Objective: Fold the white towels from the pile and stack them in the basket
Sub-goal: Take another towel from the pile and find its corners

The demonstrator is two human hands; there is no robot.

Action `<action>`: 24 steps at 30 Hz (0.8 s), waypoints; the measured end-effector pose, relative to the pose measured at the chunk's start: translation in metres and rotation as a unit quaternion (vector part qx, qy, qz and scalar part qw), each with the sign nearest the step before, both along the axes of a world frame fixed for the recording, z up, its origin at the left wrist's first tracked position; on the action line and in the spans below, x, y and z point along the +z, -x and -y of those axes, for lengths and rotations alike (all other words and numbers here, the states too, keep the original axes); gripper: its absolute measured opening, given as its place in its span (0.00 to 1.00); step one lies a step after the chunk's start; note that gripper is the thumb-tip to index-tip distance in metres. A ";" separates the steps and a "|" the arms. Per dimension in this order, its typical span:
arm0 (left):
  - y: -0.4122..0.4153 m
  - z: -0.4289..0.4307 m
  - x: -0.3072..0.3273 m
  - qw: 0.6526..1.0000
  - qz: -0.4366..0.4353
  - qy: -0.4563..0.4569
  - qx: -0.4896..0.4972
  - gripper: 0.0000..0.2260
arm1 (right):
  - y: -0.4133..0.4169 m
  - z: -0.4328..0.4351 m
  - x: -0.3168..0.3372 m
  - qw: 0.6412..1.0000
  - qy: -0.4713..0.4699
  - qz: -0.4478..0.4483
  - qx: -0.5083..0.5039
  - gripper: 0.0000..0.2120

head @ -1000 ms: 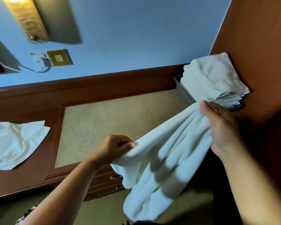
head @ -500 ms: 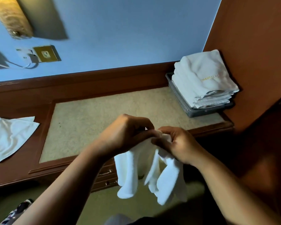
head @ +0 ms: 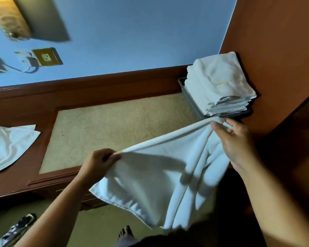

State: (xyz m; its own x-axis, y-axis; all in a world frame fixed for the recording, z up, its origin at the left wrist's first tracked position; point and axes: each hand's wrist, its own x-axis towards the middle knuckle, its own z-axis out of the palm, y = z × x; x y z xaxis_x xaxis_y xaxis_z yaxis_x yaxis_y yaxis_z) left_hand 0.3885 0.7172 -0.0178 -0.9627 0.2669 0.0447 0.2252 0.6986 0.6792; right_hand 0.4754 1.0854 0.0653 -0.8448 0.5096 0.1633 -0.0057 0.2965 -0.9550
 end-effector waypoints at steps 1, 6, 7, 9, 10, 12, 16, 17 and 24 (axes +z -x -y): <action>0.002 -0.003 0.003 1.000 -0.009 -0.011 0.020 0.04 | 0.000 -0.003 -0.003 0.998 -0.051 0.031 0.013 0.21; -0.012 -0.077 0.090 0.978 -0.098 -0.066 -0.172 0.09 | 0.004 0.037 -0.021 0.961 -0.155 0.155 0.171 0.28; -0.015 -0.092 0.109 0.967 -0.123 -0.058 -0.217 0.08 | 0.005 0.049 -0.023 0.952 -0.151 0.160 0.212 0.36; -0.014 -0.108 0.133 0.954 -0.148 -0.022 -0.260 0.06 | 0.006 0.061 -0.025 0.952 -0.147 0.135 0.234 0.31; -0.011 -0.109 0.135 0.955 -0.142 0.001 -0.262 0.06 | 0.006 0.062 -0.022 0.961 -0.138 0.105 0.214 0.22; -0.003 -0.102 0.125 0.960 -0.099 0.070 -0.252 0.08 | 0.001 0.058 -0.019 0.977 -0.105 0.049 0.176 0.16; 0.004 -0.071 0.089 0.971 0.028 0.100 -0.213 0.04 | -0.007 0.047 -0.017 0.990 -0.002 -0.015 0.142 0.04; 0.006 -0.061 0.081 0.982 0.033 0.038 -0.181 0.05 | -0.007 0.043 -0.016 0.992 0.018 -0.018 0.123 0.04; -0.015 -0.064 0.085 0.881 0.168 -0.441 -0.019 0.13 | 0.004 0.049 -0.026 0.994 0.083 0.051 0.042 0.05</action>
State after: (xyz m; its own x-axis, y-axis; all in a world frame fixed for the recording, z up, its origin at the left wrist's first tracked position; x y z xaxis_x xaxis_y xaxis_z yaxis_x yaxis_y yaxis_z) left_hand 0.4030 0.7811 0.0675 -0.9523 0.3034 -0.0339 -0.0792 -0.1384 0.9872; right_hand 0.4714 1.0362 0.0397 -0.8932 0.4497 -0.0056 0.0754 0.1375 -0.9876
